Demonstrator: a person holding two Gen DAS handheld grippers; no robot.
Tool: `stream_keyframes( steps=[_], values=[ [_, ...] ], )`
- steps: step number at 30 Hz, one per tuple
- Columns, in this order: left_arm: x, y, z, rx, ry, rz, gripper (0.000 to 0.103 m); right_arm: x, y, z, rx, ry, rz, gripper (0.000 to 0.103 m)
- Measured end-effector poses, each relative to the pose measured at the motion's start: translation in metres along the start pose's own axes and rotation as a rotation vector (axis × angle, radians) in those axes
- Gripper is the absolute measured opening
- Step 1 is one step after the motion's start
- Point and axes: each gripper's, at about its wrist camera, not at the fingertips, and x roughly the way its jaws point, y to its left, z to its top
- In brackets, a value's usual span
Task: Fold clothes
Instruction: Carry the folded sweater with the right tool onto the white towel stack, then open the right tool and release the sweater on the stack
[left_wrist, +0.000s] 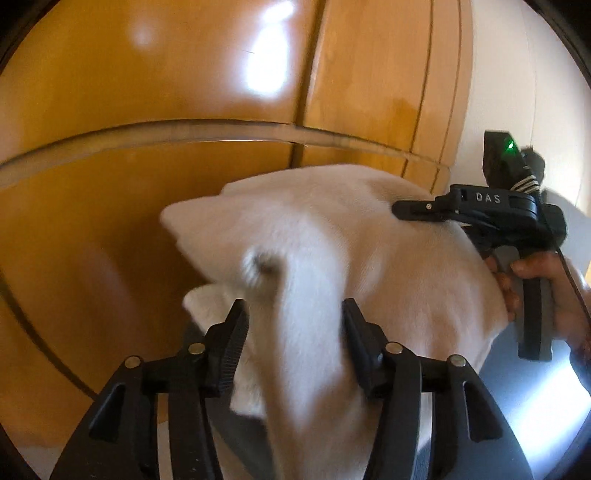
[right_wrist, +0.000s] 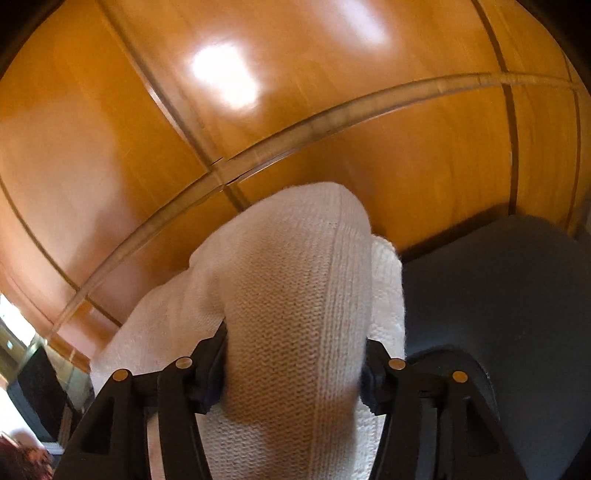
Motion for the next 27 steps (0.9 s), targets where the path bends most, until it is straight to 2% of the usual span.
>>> stream_keyframes(
  steps=[3,5,9,10,12,14,17,20,21,22,25,27],
  values=[
    [-0.027,0.006,-0.017,-0.033,-0.028,-0.008,0.057,0.003,0.011,0.02,0.041,-0.008,-0.014,0.061],
    [-0.048,0.01,-0.028,-0.059,-0.053,-0.006,0.057,0.001,0.02,0.025,0.036,-0.057,-0.066,0.061],
    [-0.078,0.013,-0.054,-0.125,-0.07,0.007,0.057,-0.045,0.038,0.017,0.008,-0.228,-0.289,0.061],
    [-0.082,0.013,-0.059,-0.147,-0.075,0.008,0.057,-0.059,0.049,0.01,-0.028,-0.272,-0.31,0.061],
    [-0.083,0.01,-0.063,-0.158,-0.062,0.015,0.057,-0.076,0.074,-0.009,-0.111,-0.31,-0.255,0.058],
    [-0.083,0.005,-0.059,-0.148,-0.05,0.02,0.057,-0.075,0.103,-0.029,-0.22,-0.272,-0.25,0.057],
    [-0.079,-0.001,-0.049,-0.149,-0.072,0.004,0.057,-0.048,0.127,-0.054,-0.339,-0.157,-0.293,0.053],
    [-0.078,-0.002,-0.044,-0.147,-0.065,-0.001,0.057,-0.013,0.112,-0.064,-0.358,-0.025,-0.442,0.048],
    [-0.077,-0.001,-0.043,-0.15,-0.056,-0.005,0.057,0.0,0.098,-0.066,-0.355,0.028,-0.527,0.048],
    [-0.076,0.001,-0.044,-0.155,-0.046,-0.011,0.057,0.005,0.087,-0.066,-0.339,0.049,-0.561,0.052],
    [-0.075,0.007,-0.044,-0.18,-0.049,-0.018,0.057,-0.008,0.074,-0.064,-0.196,0.004,-0.513,0.052],
    [-0.074,0.011,-0.044,-0.202,-0.051,-0.019,0.057,-0.026,0.087,-0.063,-0.178,-0.074,-0.507,0.052]
  ],
)
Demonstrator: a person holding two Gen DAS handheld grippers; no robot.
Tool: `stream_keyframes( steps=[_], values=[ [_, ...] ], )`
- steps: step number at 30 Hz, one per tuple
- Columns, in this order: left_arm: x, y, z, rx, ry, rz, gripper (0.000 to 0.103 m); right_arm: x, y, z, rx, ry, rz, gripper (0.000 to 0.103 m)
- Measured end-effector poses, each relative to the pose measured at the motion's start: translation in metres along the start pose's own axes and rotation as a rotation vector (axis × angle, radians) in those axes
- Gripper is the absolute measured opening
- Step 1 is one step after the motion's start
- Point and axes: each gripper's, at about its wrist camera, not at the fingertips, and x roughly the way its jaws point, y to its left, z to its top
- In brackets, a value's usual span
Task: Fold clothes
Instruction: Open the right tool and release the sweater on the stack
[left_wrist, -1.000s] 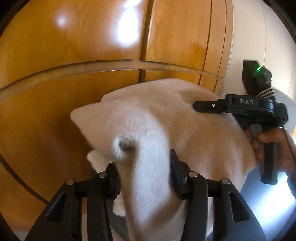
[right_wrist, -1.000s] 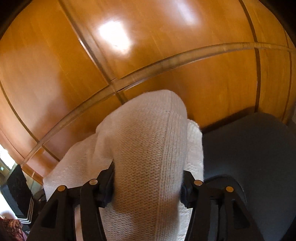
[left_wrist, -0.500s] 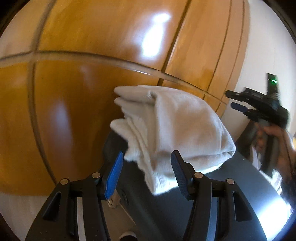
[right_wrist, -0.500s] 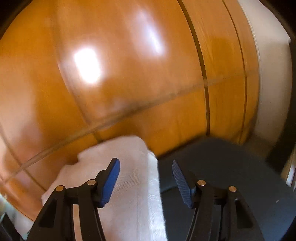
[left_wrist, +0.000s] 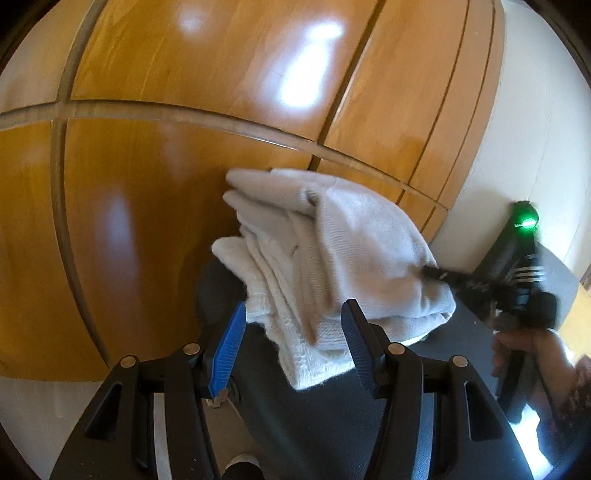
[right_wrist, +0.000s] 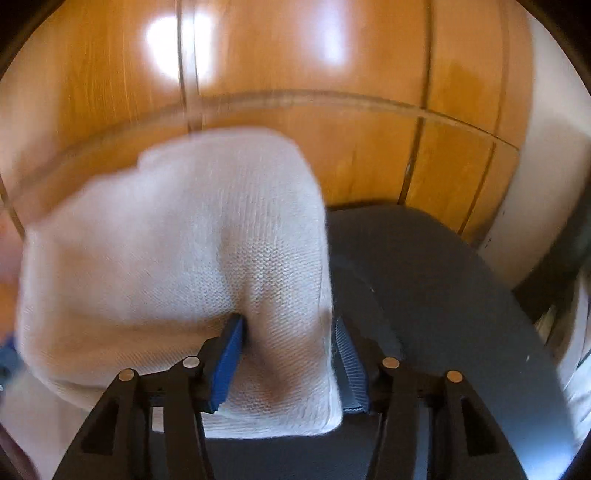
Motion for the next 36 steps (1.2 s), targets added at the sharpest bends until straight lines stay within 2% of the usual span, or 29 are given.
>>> stream_keyframes(
  steps=[3,4,5,6,8,10,11,14,16,17,20,23,26,30,33,36],
  values=[
    [0.001,0.003,-0.002,-0.029,0.002,-0.003,0.057,-0.038,0.016,0.011,0.016,-0.176,0.091,0.051],
    [0.002,0.004,-0.002,-0.036,0.01,-0.006,0.057,-0.042,0.024,0.013,0.008,-0.197,0.118,0.051],
    [0.003,0.004,-0.003,-0.042,0.02,-0.009,0.057,-0.041,0.034,0.017,-0.01,-0.192,0.148,0.051],
    [0.003,0.004,-0.003,-0.047,0.027,-0.009,0.057,-0.029,0.044,0.018,-0.034,-0.145,0.153,0.051],
    [0.002,0.003,-0.003,-0.056,0.034,-0.018,0.057,-0.005,0.065,0.02,-0.083,-0.041,0.16,0.051],
    [0.002,0.001,-0.003,-0.057,0.046,-0.026,0.057,0.031,0.071,0.011,-0.086,0.127,0.132,0.052],
    [0.001,0.0,-0.003,-0.057,0.05,-0.03,0.057,0.038,0.069,0.004,-0.063,0.143,0.123,0.052],
    [-0.002,-0.003,-0.006,-0.062,0.066,-0.048,0.057,0.013,0.056,-0.003,0.07,0.072,0.154,0.052],
    [-0.004,-0.007,-0.01,-0.08,0.092,-0.076,0.057,-0.026,0.043,-0.016,0.169,-0.022,0.202,0.053],
    [-0.003,-0.01,-0.014,-0.09,0.113,-0.097,0.057,-0.04,0.037,-0.022,0.202,-0.041,0.207,0.053],
    [-0.003,-0.023,-0.031,-0.093,0.192,-0.164,0.057,-0.088,0.014,-0.065,0.305,-0.038,0.143,0.054],
    [-0.004,-0.049,-0.056,-0.026,0.285,-0.231,0.057,-0.131,-0.006,-0.119,0.399,0.0,0.026,0.055],
    [-0.015,-0.082,-0.08,0.085,0.358,-0.292,0.057,-0.167,-0.021,-0.169,0.494,0.066,-0.122,0.055],
    [-0.038,-0.125,-0.102,0.247,0.427,-0.375,0.057,-0.213,-0.041,-0.233,0.637,0.115,-0.244,0.055],
    [-0.068,-0.145,-0.113,0.367,0.403,-0.4,0.057,-0.239,-0.04,-0.259,0.692,0.123,-0.282,0.055],
    [-0.095,-0.153,-0.107,0.477,0.341,-0.366,0.057,-0.247,-0.019,-0.258,0.665,0.11,-0.253,0.055]
  ],
)
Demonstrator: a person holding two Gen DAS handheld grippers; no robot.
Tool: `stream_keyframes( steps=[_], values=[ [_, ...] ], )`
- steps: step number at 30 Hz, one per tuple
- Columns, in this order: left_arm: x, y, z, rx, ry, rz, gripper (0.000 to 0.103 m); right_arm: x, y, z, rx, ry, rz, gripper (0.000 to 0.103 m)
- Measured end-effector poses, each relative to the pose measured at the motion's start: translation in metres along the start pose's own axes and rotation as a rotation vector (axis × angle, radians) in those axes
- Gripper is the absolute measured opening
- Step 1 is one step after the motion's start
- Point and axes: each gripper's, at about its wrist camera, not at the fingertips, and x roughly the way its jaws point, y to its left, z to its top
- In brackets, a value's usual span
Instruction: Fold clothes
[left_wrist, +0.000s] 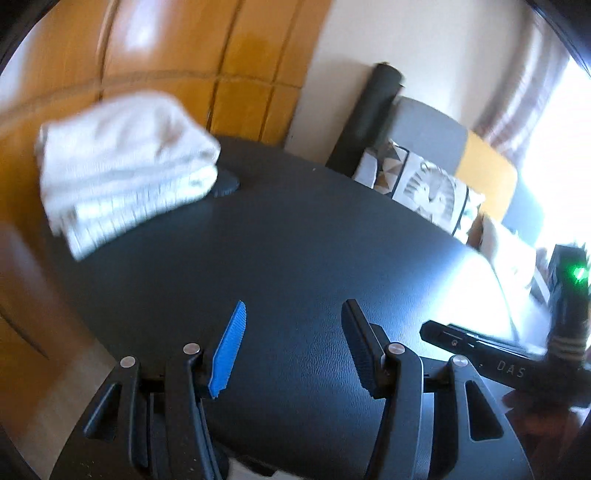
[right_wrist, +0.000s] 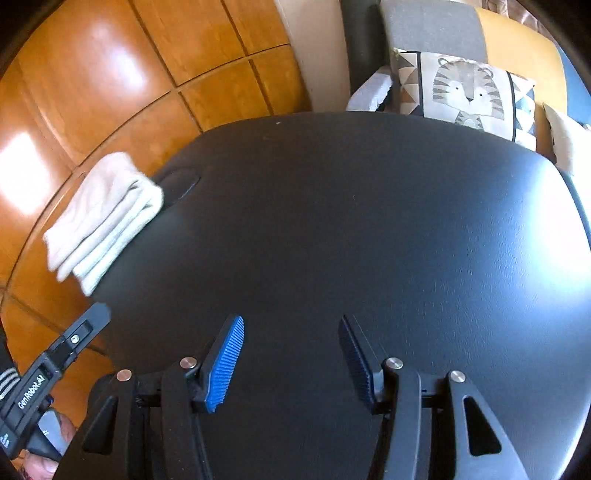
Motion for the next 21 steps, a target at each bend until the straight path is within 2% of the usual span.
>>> stream_keyframes(
  steps=[3,4,5,6,8,10,12,15,21],
  values=[
    [-0.037,0.005,0.005,0.055,-0.064,0.113,0.058,-0.014,0.04,0.0,-0.108,-0.043,0.04,0.055],
    [-0.048,0.014,0.007,0.049,-0.088,0.154,0.066,-0.019,0.056,0.001,-0.149,-0.058,0.055,0.055],
    [-0.059,0.023,0.008,0.039,-0.111,0.192,0.079,-0.022,0.071,0.001,-0.195,-0.072,0.074,0.055],
    [-0.07,0.034,0.009,0.019,-0.135,0.231,0.084,-0.026,0.086,0.001,-0.241,-0.086,0.094,0.056],
    [-0.093,0.057,0.01,-0.033,-0.179,0.305,0.085,-0.031,0.12,0.002,-0.333,-0.109,0.114,0.059],
    [-0.111,0.079,0.009,-0.104,-0.202,0.349,0.085,-0.036,0.149,0.005,-0.401,-0.128,0.119,0.072],
    [-0.122,0.098,0.008,-0.17,-0.201,0.374,0.085,-0.036,0.171,0.009,-0.449,-0.148,0.116,0.082],
    [-0.13,0.123,0.007,-0.254,-0.171,0.42,0.085,-0.034,0.2,0.013,-0.477,-0.169,0.109,0.082],
    [-0.129,0.144,0.01,-0.299,-0.113,0.507,0.085,-0.03,0.231,0.02,-0.474,-0.162,0.134,0.086]
  ],
)
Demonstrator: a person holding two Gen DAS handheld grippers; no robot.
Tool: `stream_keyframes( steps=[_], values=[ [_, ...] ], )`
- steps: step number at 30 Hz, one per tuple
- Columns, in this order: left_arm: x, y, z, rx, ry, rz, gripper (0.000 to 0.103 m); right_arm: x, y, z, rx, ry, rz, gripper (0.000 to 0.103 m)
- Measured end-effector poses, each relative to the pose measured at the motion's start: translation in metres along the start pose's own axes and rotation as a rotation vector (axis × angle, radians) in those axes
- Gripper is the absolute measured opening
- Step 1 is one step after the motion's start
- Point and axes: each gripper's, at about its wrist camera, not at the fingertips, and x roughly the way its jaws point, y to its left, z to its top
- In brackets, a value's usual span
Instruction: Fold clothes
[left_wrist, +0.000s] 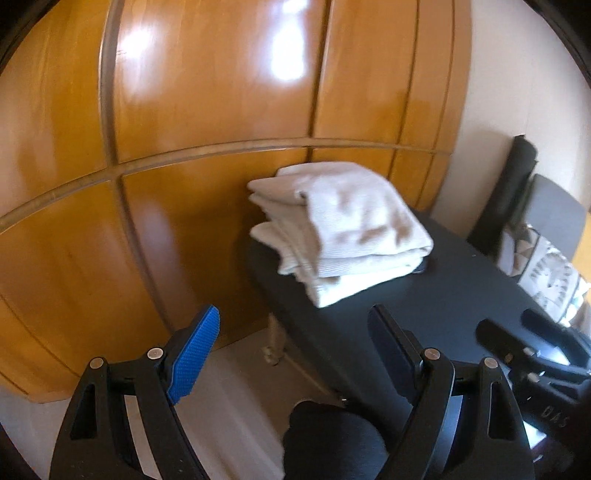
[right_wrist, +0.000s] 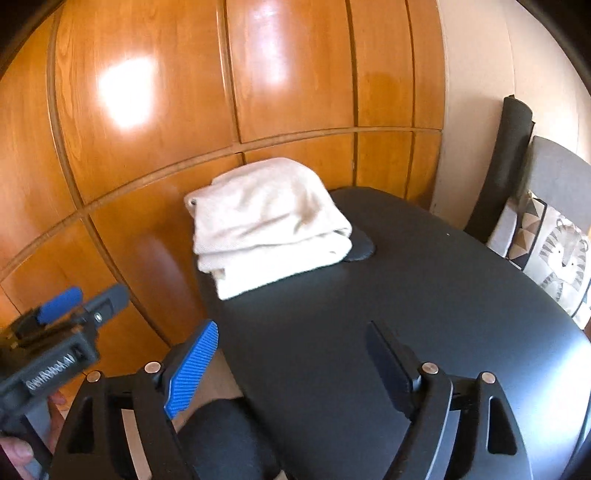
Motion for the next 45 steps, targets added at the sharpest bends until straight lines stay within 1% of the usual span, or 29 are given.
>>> stream_keyframes(
  steps=[3,6,11,13,15,17,19,21,23,31,34,38,41,45],
  values=[
    [-0.001,0.006,0.0,-0.007,-0.007,0.042,0.085,0.004,0.008,0.009,-0.005,-0.014,-0.019,0.091],
    [-0.001,0.011,0.003,-0.02,-0.027,0.09,0.085,0.007,0.014,0.015,-0.002,-0.037,-0.034,0.093],
    [-0.004,0.024,0.006,-0.086,-0.08,0.147,0.085,0.01,0.023,0.021,-0.003,-0.052,-0.057,0.099],
    [-0.006,0.028,0.005,-0.101,-0.088,0.136,0.085,0.009,0.025,0.018,-0.006,-0.063,-0.062,0.1],
    [-0.006,0.027,0.006,-0.094,-0.072,0.1,0.085,0.008,0.028,0.014,-0.013,-0.071,-0.07,0.1],
    [-0.005,0.022,0.006,-0.066,-0.05,0.099,0.085,0.007,0.031,0.011,-0.028,-0.079,-0.071,0.1],
    [-0.003,0.014,0.006,-0.014,-0.032,0.095,0.085,0.007,0.034,0.008,-0.05,-0.082,-0.073,0.101],
    [-0.002,0.006,0.004,0.033,-0.025,0.114,0.085,0.007,0.035,0.007,-0.064,-0.089,-0.085,0.101],
    [-0.003,0.003,0.003,0.047,-0.028,0.114,0.085,0.006,0.033,0.006,-0.062,-0.094,-0.091,0.101],
    [-0.008,0.002,0.003,0.018,-0.025,0.046,0.085,0.002,0.024,0.006,-0.039,-0.103,-0.117,0.101],
    [-0.007,0.002,0.003,0.025,-0.023,0.045,0.085,0.002,0.025,0.006,-0.04,-0.103,-0.118,0.101],
    [-0.003,-0.003,0.003,0.07,-0.015,0.086,0.085,0.002,0.025,0.005,-0.041,-0.104,-0.119,0.101],
    [0.0,-0.004,0.002,0.081,-0.006,0.087,0.085,0.002,0.025,0.005,-0.042,-0.105,-0.121,0.102],
    [0.003,0.002,0.001,0.041,0.013,0.027,0.085,0.004,0.023,0.004,-0.03,-0.102,-0.117,0.102]
  ],
)
